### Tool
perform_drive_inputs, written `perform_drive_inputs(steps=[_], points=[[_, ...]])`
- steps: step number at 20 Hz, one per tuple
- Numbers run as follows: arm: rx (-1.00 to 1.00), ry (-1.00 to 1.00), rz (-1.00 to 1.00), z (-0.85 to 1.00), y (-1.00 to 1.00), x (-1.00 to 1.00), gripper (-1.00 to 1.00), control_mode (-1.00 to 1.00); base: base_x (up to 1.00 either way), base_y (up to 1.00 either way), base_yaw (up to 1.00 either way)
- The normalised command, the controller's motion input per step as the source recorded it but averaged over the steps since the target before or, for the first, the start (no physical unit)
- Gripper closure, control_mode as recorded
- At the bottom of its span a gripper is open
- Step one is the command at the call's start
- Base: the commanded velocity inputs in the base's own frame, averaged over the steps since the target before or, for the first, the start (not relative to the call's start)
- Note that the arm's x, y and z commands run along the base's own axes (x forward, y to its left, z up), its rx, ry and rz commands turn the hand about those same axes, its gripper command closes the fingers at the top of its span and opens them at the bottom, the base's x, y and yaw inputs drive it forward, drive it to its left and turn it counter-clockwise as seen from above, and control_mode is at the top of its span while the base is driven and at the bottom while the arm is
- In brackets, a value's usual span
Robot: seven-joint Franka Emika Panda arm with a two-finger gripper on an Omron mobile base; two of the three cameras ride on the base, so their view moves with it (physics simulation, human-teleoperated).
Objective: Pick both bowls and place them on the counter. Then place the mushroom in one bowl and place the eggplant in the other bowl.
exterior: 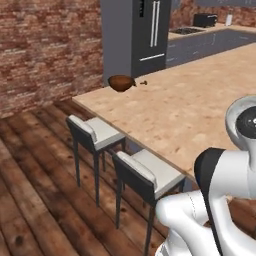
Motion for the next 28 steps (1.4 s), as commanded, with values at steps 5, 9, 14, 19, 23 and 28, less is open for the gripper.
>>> perform_drive_inputs(steps=[5, 9, 14, 19, 23, 28], points=[[0.0, 0.0, 0.0, 0.0, 0.0, 0.0, 1.0, 1.0, 0.98, 0.56, -0.03], [0.0, 0.0, 0.0, 0.0, 0.0, 0.0, 1.0, 1.0, 0.79, 0.87, -0.19], [0.0, 0.0, 0.0, 0.0, 0.0, 0.0, 1.0, 1.0, 0.69, 1.0, -0.3], [0.0, 0.0, 0.0, 0.0, 0.0, 0.0, 1.0, 1.0, 0.4, 0.96, -0.37], [0.0, 0.0, 0.0, 0.0, 0.0, 0.0, 1.0, 1.0, 0.2, 0.8, -0.48], [0.0, 0.0, 0.0, 0.0, 0.0, 0.0, 1.0, 1.0, 0.25, 0.78, -0.48]])
